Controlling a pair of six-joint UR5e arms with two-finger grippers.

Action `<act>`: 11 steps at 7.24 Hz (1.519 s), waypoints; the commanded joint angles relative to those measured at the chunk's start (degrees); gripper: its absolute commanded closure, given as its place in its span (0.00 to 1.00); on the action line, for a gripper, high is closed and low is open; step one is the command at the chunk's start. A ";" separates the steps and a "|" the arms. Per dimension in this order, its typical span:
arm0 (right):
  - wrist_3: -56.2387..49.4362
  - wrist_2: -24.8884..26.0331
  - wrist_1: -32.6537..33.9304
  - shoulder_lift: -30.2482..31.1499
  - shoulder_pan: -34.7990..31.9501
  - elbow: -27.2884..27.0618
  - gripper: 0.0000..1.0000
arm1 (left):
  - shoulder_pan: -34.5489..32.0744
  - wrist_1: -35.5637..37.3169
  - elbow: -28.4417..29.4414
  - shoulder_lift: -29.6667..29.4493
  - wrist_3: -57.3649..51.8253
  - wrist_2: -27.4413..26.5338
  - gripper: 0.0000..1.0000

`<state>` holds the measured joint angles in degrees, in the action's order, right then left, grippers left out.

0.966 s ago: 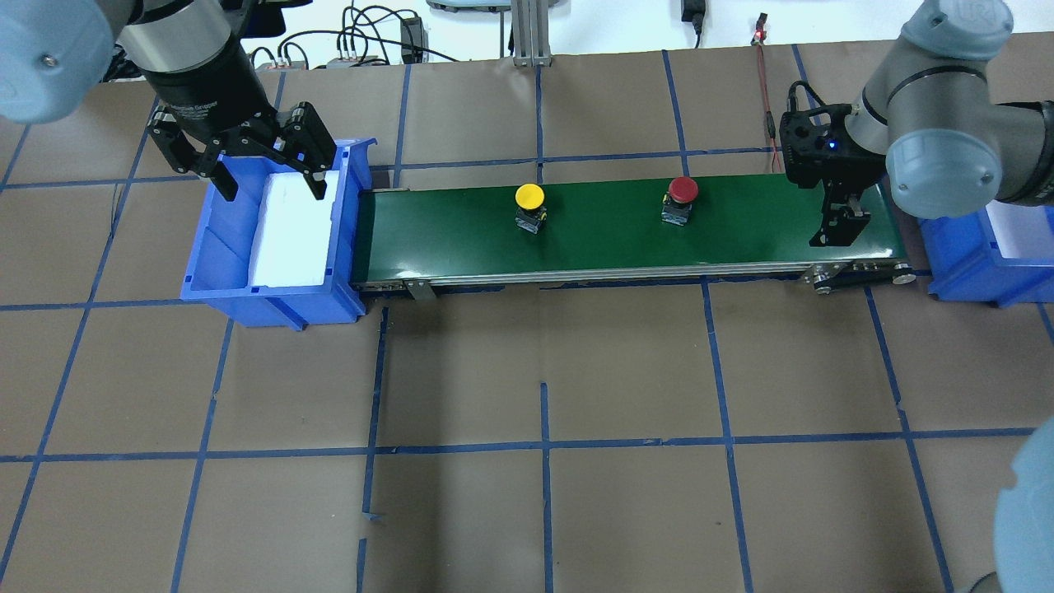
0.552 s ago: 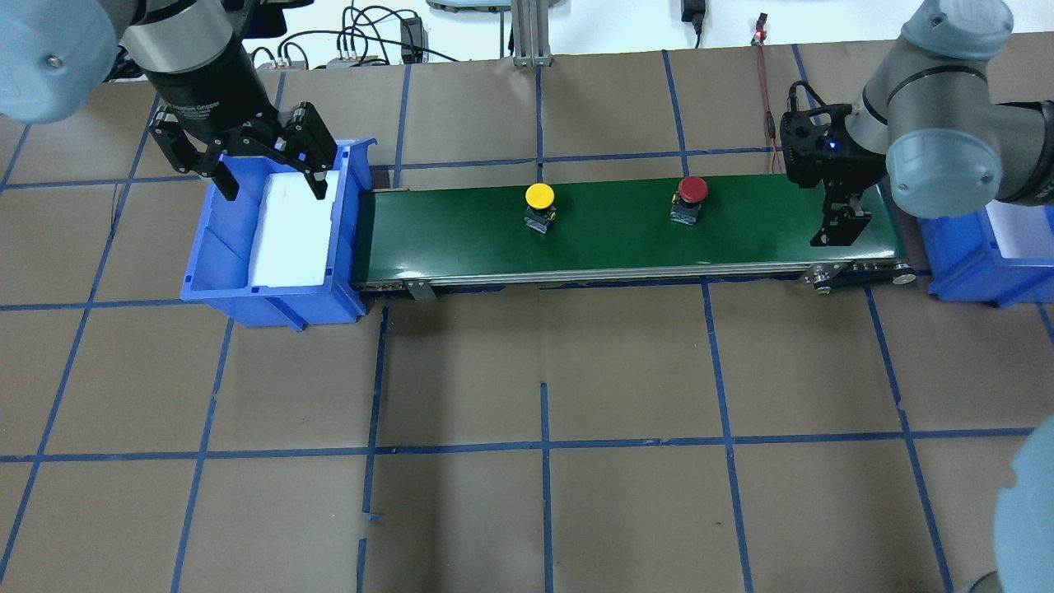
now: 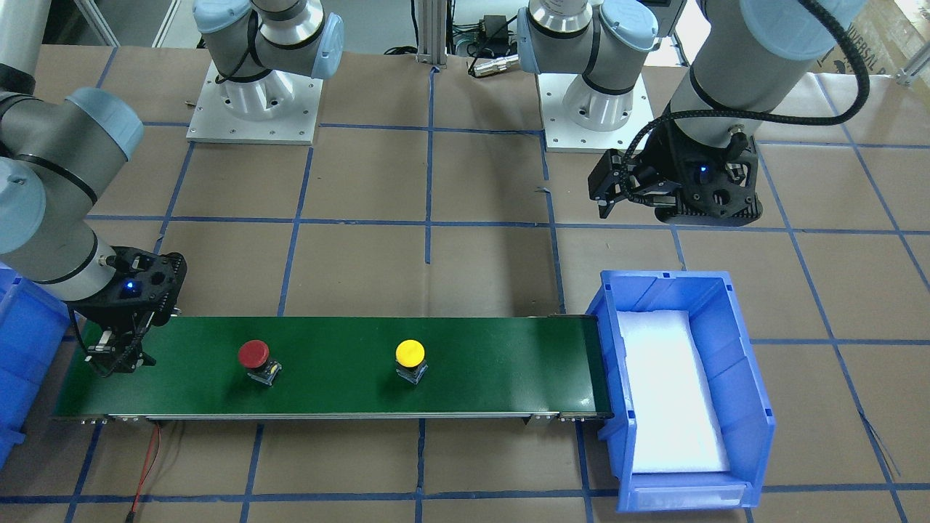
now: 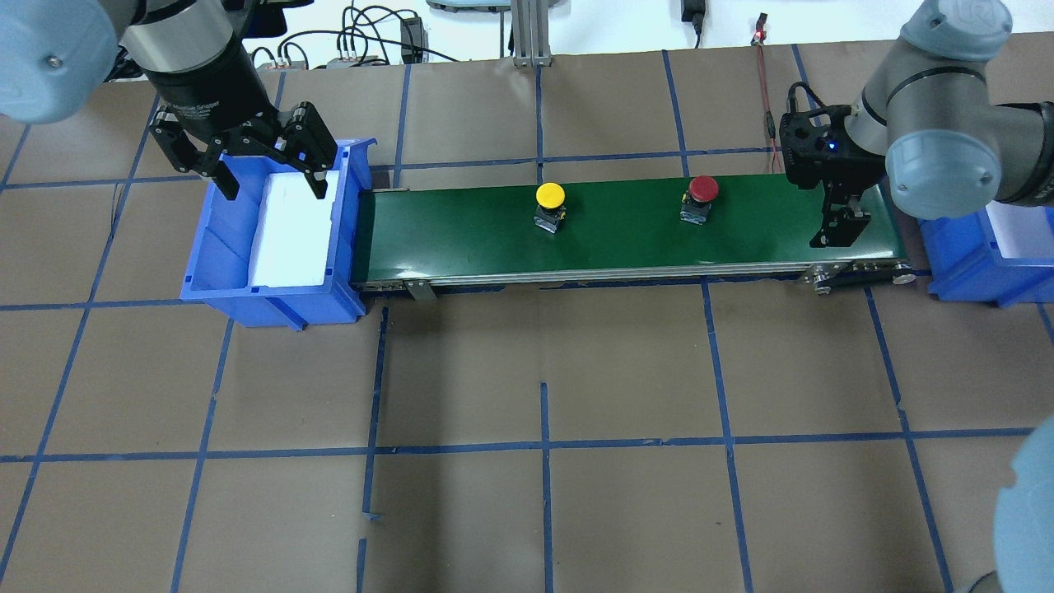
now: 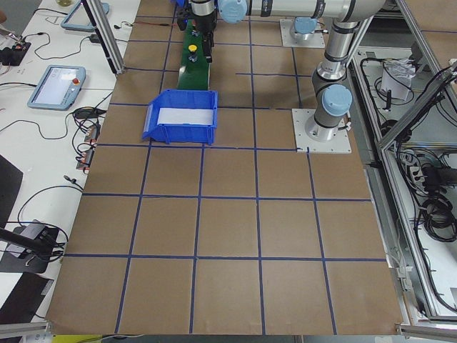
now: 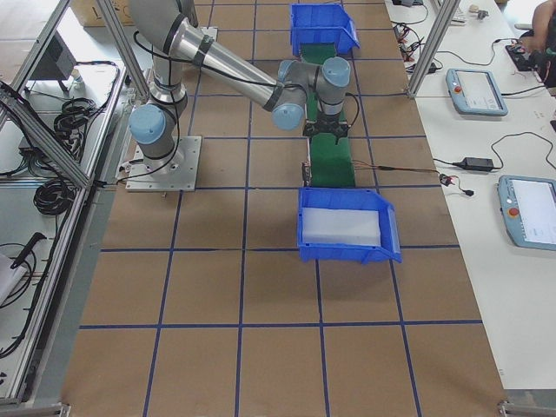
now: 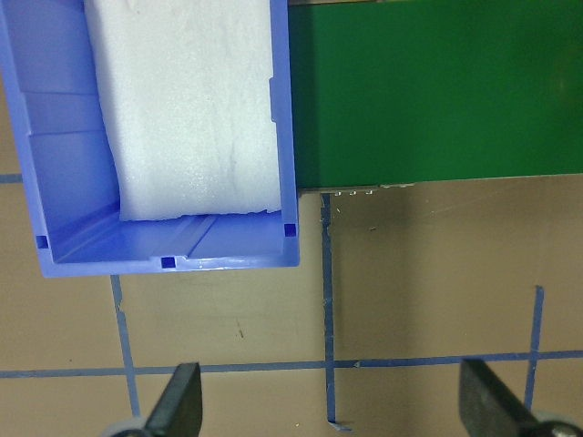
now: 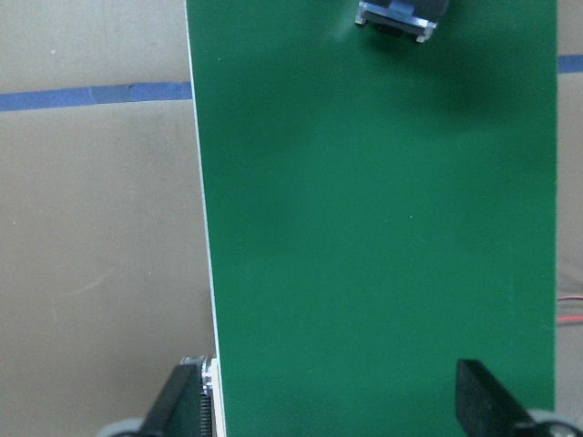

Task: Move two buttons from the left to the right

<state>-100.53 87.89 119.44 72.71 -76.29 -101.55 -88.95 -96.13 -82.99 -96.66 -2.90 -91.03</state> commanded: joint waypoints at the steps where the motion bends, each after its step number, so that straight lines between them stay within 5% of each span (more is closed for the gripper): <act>1: 0.07 0.00 0.00 -0.02 0.08 -0.05 0.00 | 0.00 0.06 -0.07 -0.02 0.00 0.06 0.00; 11: -1.42 0.09 0.09 0.24 0.00 0.29 0.00 | 0.00 0.15 0.02 -0.20 0.17 0.06 0.00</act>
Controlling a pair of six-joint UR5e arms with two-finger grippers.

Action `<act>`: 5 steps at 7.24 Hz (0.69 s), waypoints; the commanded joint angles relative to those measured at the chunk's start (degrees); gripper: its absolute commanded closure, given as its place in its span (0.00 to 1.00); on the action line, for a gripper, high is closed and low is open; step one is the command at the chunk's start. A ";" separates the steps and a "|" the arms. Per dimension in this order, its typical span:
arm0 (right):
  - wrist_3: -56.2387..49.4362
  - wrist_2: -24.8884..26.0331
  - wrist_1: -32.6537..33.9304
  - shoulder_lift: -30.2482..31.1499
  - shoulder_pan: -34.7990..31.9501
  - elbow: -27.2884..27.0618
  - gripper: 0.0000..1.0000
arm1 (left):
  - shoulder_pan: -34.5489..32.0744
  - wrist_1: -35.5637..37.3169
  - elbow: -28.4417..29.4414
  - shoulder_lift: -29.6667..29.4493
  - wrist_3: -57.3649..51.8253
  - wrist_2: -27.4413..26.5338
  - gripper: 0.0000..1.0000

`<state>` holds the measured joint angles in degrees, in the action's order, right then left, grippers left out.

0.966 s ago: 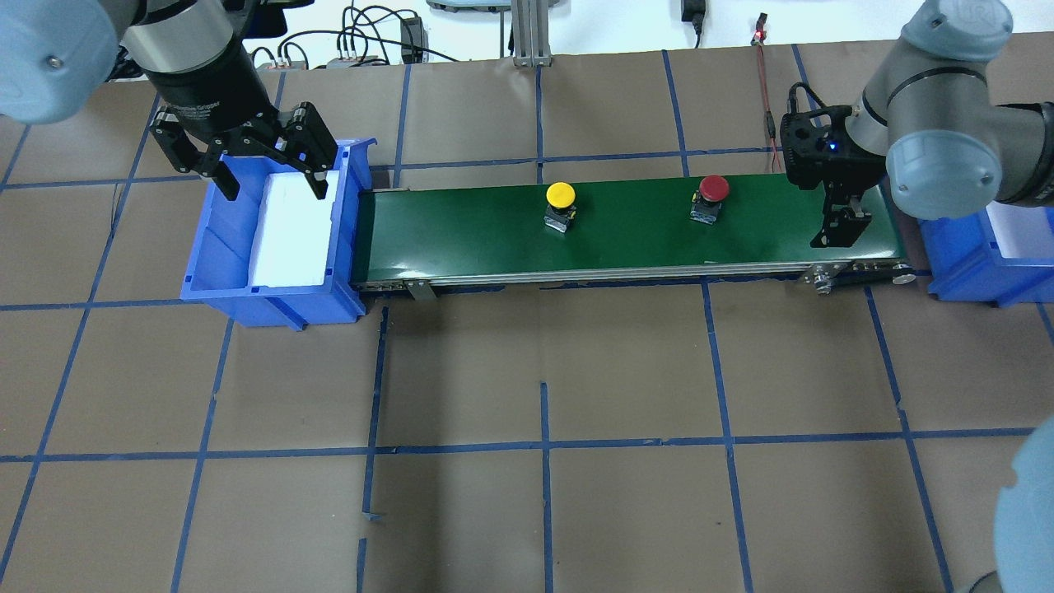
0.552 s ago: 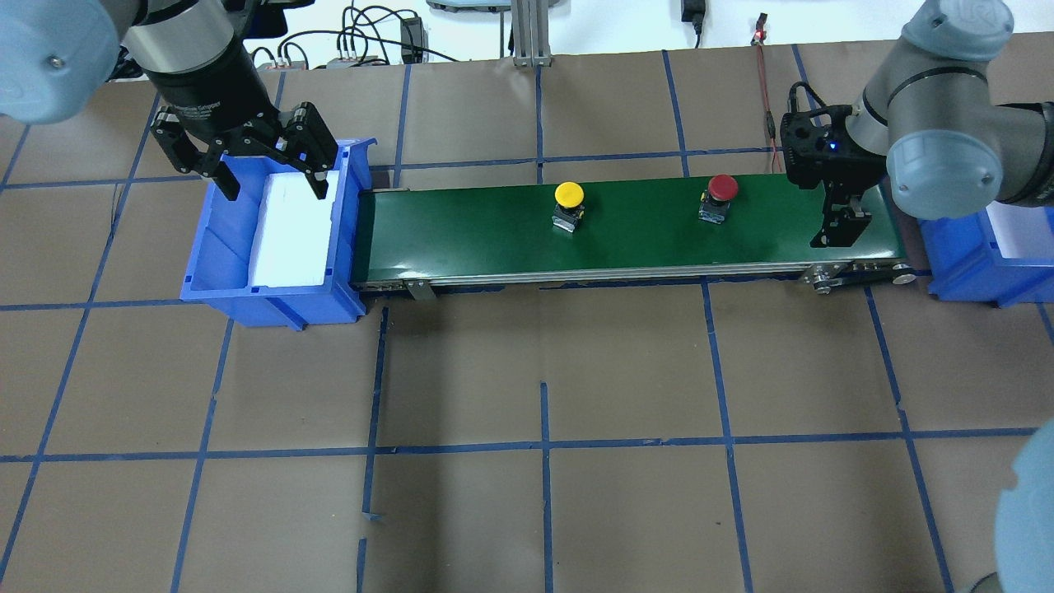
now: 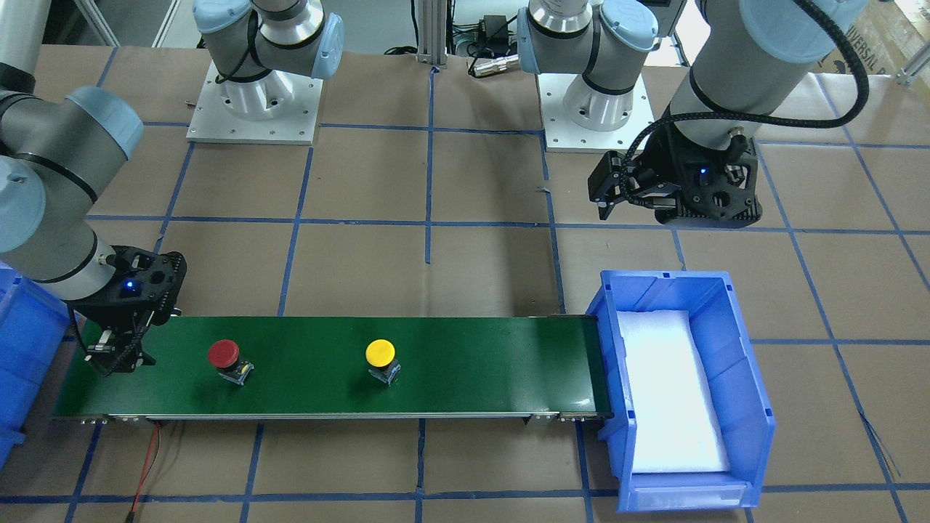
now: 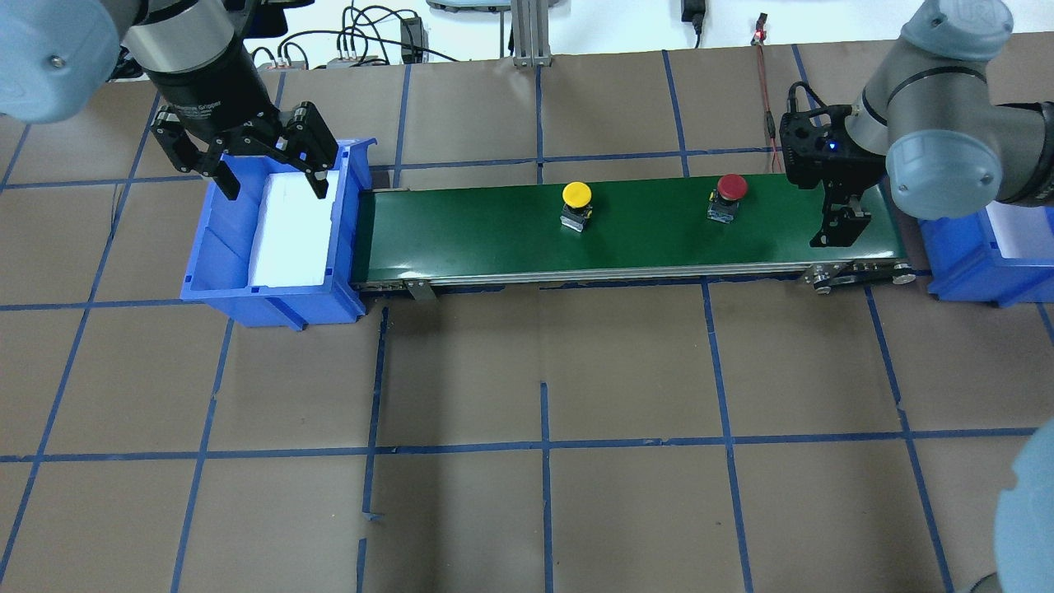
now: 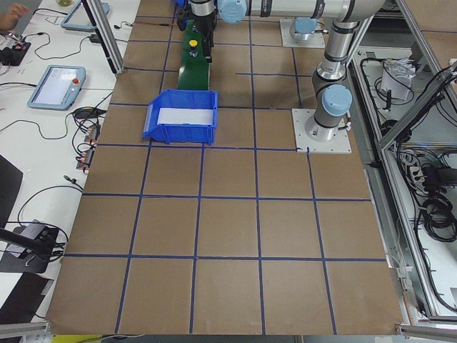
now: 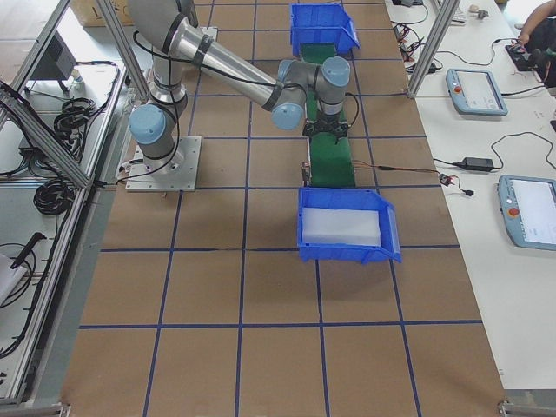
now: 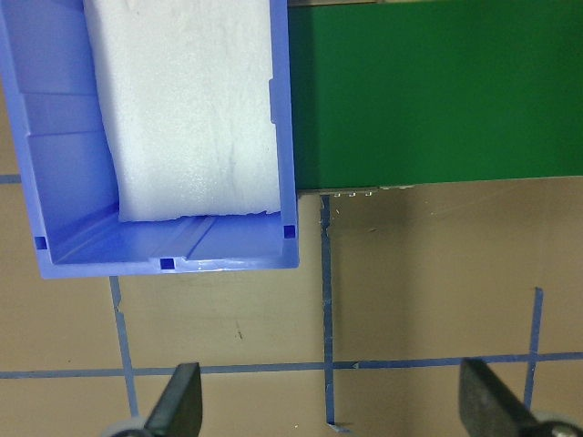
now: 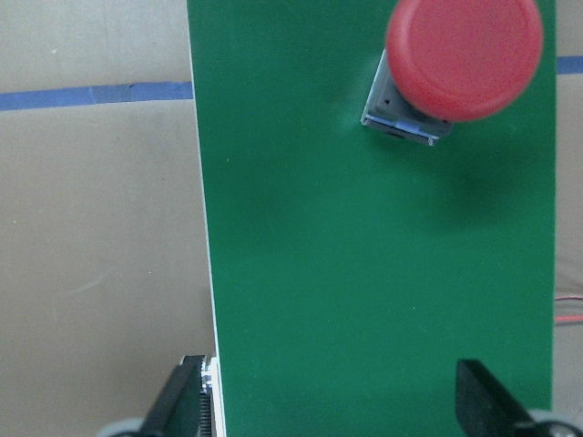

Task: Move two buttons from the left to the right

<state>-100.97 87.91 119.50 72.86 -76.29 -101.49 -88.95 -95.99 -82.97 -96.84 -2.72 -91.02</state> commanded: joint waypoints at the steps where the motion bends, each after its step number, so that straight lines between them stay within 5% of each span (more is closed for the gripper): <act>1: -1.16 -0.02 0.12 -0.26 -0.09 0.32 0.00 | 0.00 0.10 0.09 -0.28 0.09 0.14 0.00; 5: -1.78 0.16 3.46 -1.75 -0.18 2.07 0.00 | 0.00 0.02 0.01 -0.28 0.09 0.14 0.00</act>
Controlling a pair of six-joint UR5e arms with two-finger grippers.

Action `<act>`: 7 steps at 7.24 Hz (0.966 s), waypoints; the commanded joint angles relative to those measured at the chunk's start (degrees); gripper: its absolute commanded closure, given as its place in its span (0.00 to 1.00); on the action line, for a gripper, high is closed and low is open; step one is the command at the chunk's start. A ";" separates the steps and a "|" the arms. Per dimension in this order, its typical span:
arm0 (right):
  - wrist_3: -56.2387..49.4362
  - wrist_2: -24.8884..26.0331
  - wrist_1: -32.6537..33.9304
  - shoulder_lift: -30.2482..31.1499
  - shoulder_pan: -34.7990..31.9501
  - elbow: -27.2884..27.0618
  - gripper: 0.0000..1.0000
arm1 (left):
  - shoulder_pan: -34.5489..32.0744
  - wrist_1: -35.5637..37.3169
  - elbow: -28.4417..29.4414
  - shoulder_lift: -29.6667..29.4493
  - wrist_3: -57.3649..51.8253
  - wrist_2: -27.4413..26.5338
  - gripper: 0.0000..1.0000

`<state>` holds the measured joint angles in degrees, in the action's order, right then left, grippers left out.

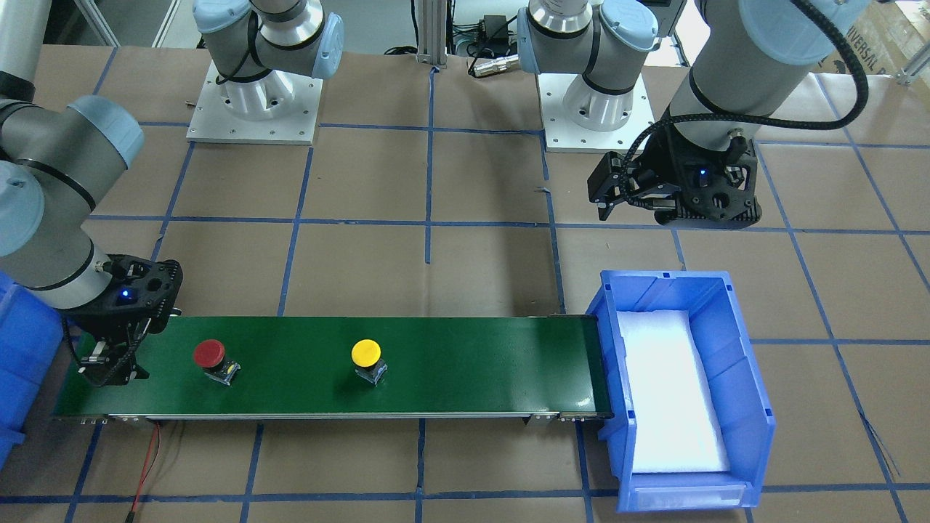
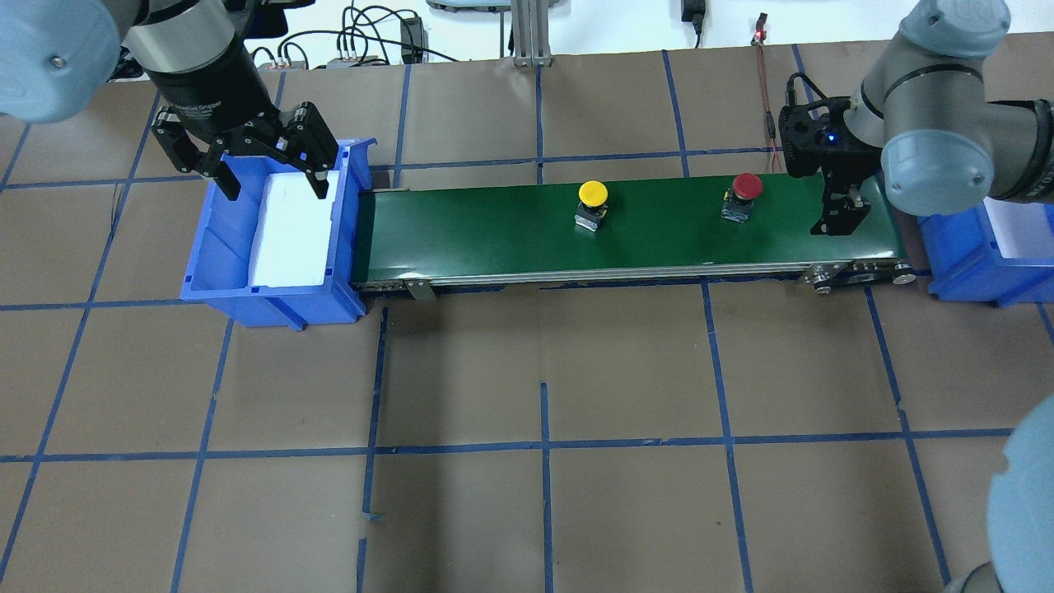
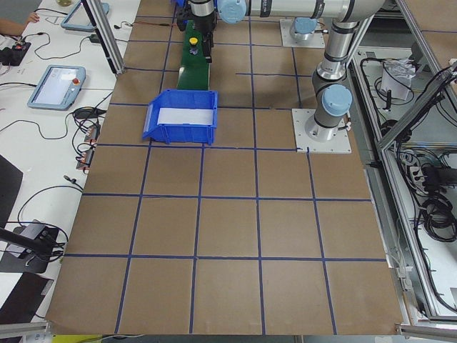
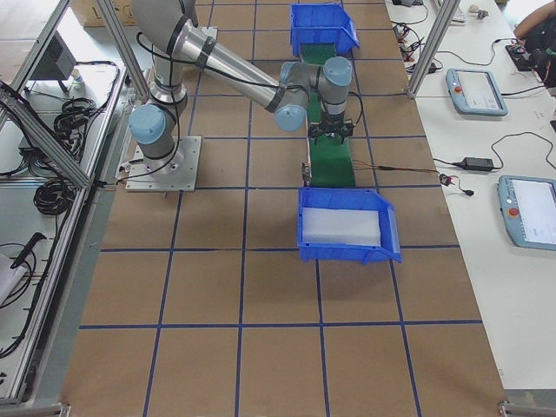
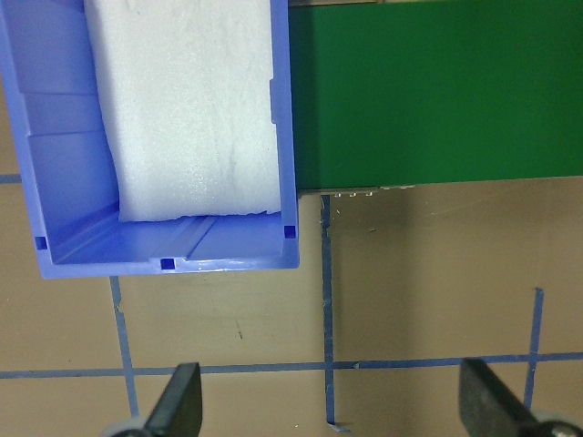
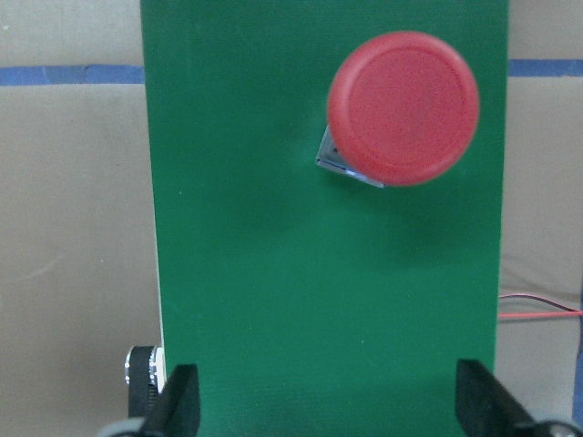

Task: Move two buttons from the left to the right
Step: 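Lower the right gripper and grasp the red button on the belt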

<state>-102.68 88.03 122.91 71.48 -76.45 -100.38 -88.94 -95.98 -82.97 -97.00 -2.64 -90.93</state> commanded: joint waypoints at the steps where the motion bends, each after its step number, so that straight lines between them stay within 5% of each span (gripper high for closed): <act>1: 0.54 -0.05 -0.21 -1.33 -0.02 1.67 0.00 | 0.00 0.01 0.00 0.06 0.01 0.05 0.00; 7: 2.56 -0.31 -0.56 -1.43 -0.19 1.24 0.00 | 0.00 0.01 0.00 -0.03 0.01 0.05 0.00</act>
<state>-101.40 88.04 122.42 70.04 -76.47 -98.91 -88.94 -95.98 -82.97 -97.01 -2.64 -90.90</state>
